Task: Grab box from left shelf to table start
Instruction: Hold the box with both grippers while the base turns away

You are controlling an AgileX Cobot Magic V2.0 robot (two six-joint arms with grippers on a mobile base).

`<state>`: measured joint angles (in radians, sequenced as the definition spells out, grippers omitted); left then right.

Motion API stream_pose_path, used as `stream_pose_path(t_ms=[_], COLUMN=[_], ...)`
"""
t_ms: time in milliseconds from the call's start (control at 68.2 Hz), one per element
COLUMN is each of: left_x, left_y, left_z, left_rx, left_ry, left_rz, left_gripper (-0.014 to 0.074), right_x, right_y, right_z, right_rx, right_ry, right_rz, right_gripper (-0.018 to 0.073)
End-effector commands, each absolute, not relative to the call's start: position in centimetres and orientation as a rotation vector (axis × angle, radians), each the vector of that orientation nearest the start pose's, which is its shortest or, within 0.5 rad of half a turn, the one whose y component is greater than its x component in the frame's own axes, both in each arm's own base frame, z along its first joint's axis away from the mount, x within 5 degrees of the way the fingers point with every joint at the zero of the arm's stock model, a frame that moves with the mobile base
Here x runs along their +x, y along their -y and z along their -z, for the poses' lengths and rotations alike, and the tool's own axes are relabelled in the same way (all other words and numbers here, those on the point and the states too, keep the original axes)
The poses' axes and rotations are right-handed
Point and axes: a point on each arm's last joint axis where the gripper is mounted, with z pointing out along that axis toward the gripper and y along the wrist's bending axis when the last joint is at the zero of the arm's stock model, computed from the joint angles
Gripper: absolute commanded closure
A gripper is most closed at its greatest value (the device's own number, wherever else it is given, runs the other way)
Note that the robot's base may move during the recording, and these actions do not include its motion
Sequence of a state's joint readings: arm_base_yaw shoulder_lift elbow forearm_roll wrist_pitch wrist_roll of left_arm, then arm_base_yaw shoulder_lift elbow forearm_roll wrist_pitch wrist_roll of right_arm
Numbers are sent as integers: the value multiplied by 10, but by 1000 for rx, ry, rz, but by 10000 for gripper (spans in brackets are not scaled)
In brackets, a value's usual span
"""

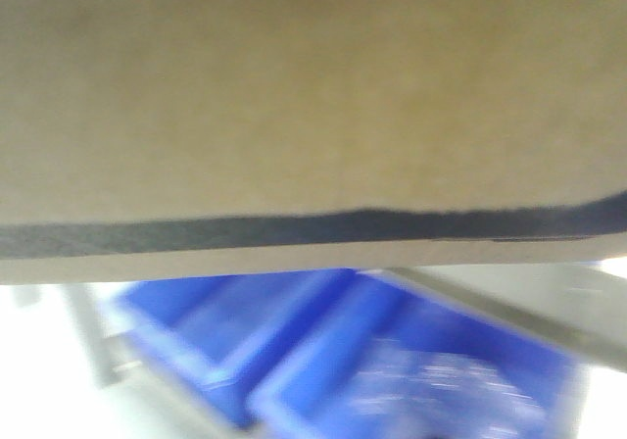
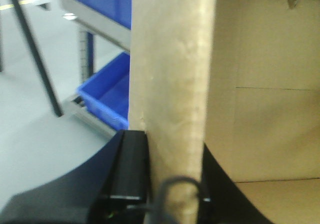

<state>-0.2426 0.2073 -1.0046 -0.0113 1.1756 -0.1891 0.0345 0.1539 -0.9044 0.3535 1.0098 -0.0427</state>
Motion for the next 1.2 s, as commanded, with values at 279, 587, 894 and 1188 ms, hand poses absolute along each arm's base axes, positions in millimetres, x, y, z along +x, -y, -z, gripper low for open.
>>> stream_pose_path(t_ms=[279,587,894,1188], left_x=[-39,-39,-39,-39], left_y=[-11,-11,-11,-11], left_z=[-425,-425,-425,-425], left_rx=[23,23,23,23], left_ry=[-1660,-1660,-1660,-1660], left_rz=[331,331,331,331], left_gripper=[689,689,689,689], right_x=[-33,-33,-33,-33], right_y=[-17,-17,-17,-17], right_z=[-413,-413,-413,-413], right_rx=[-78,-78,-78,-78], right_ry=[-1560,-1560,-1560,-1560], right_rz=[-281,-281,-281,-281], right_gripper=[497,497,497,497])
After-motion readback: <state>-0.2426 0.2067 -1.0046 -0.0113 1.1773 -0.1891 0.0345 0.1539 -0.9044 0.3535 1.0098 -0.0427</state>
